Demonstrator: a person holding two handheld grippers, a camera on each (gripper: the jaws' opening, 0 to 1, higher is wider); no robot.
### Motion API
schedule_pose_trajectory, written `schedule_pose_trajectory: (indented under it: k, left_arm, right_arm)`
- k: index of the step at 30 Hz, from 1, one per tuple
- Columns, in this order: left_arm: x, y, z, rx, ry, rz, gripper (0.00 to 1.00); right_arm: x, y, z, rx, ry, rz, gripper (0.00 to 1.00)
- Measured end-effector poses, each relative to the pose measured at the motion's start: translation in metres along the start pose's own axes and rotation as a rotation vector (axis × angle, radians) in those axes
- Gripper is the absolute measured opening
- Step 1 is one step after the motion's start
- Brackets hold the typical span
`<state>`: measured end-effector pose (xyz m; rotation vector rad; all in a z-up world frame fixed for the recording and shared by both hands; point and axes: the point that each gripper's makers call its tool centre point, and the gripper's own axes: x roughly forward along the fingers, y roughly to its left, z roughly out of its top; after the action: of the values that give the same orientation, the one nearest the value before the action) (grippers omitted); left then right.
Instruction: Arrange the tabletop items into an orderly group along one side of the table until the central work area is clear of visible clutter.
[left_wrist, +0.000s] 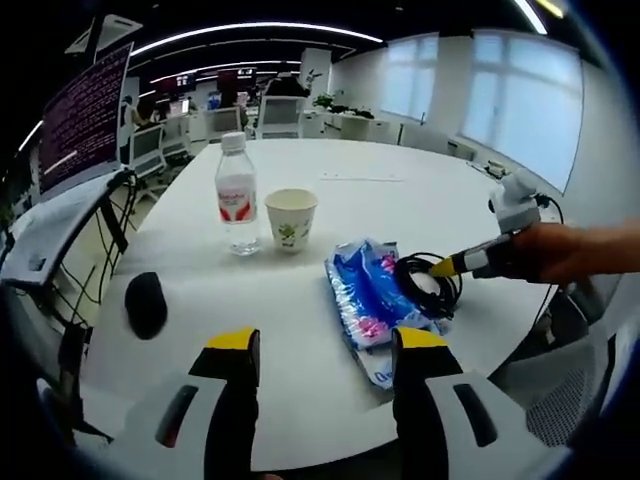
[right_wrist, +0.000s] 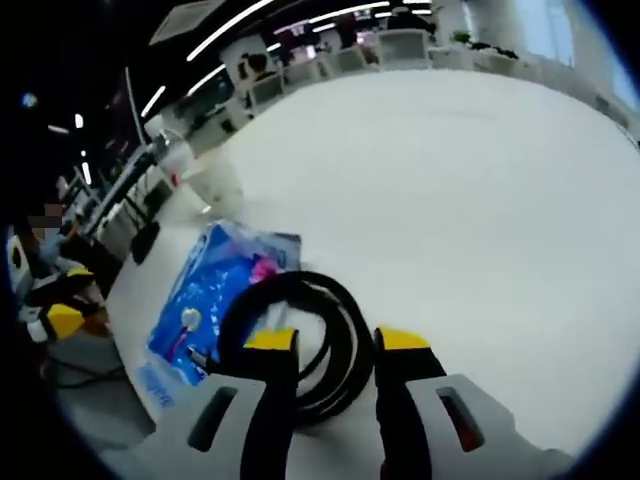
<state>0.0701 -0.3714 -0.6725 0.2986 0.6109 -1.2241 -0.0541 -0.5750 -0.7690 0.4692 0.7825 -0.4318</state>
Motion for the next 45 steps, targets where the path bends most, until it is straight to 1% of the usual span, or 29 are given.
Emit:
schedule_pose_trajectory:
  k: [1, 4, 5, 6, 8, 14, 18, 19, 20, 24, 27, 32, 37, 38, 39, 42, 45]
  left_arm:
    - [-0.001, 0.001, 0.000, -0.005, -0.002, 0.002, 0.53]
    - [-0.002, 0.003, 0.000, -0.017, -0.010, 0.010, 0.52]
    - [-0.002, 0.003, 0.000, -0.020, -0.011, 0.013, 0.52]
    - [-0.002, 0.003, 0.000, -0.021, -0.013, 0.014, 0.52]
    - [-0.002, 0.003, 0.000, -0.022, -0.014, 0.014, 0.52]
    - [-0.005, 0.003, -0.002, -0.032, -0.020, 0.021, 0.52]
    - [-0.005, 0.005, -0.004, -0.044, -0.016, 0.025, 0.52]
    - [-0.005, 0.005, -0.004, -0.046, -0.015, 0.025, 0.52]
    - [-0.005, 0.005, -0.003, -0.050, -0.017, 0.023, 0.52]
    - [-0.003, 0.004, 0.001, -0.047, -0.020, 0.021, 0.52]
    - [-0.002, 0.005, 0.002, -0.048, -0.023, 0.022, 0.52]
    - [-0.005, 0.011, 0.005, -0.061, -0.035, 0.032, 0.52]
    - [-0.005, 0.013, 0.003, -0.064, -0.028, 0.038, 0.52]
    - [-0.005, 0.014, 0.002, -0.061, -0.025, 0.037, 0.52]
    - [-0.005, 0.014, 0.001, -0.061, -0.023, 0.036, 0.52]
    - [-0.005, 0.014, 0.001, -0.062, -0.023, 0.036, 0.52]
    - [-0.004, 0.015, 0.001, -0.063, -0.021, 0.036, 0.52]
  right_arm:
    - [0.002, -0.002, 0.002, -0.004, -0.007, -0.020, 0.24]
    - [0.002, -0.001, 0.004, -0.022, -0.008, -0.013, 0.21]
    - [0.004, -0.004, 0.003, -0.039, -0.004, -0.022, 0.16]
    - [0.003, -0.004, 0.002, -0.053, 0.001, -0.021, 0.15]
    - [0.002, -0.003, 0.001, -0.050, -0.005, -0.017, 0.11]
    - [-0.007, -0.004, -0.001, -0.030, -0.035, -0.015, 0.07]
    - [-0.010, -0.005, 0.001, -0.001, -0.052, -0.013, 0.06]
    - [-0.012, -0.004, 0.002, 0.013, -0.060, -0.010, 0.06]
    - [-0.015, -0.002, 0.006, 0.048, -0.080, 0.006, 0.05]
    - [-0.024, 0.003, 0.011, 0.017, -0.110, 0.018, 0.04]
    - [-0.031, 0.007, 0.014, 0.023, -0.125, 0.031, 0.04]
    - [-0.042, 0.015, 0.017, -0.003, -0.150, 0.041, 0.03]
    - [-0.045, 0.017, 0.020, -0.001, -0.165, 0.053, 0.03]
    - [-0.047, 0.018, 0.021, 0.000, -0.171, 0.055, 0.00]
    - [-0.048, 0.018, 0.023, 0.010, -0.177, 0.058, 0.01]
    - [-0.049, 0.021, 0.025, -0.014, -0.179, 0.064, 0.00]
    - [-0.049, 0.021, 0.024, -0.005, -0.180, 0.067, 0.00]
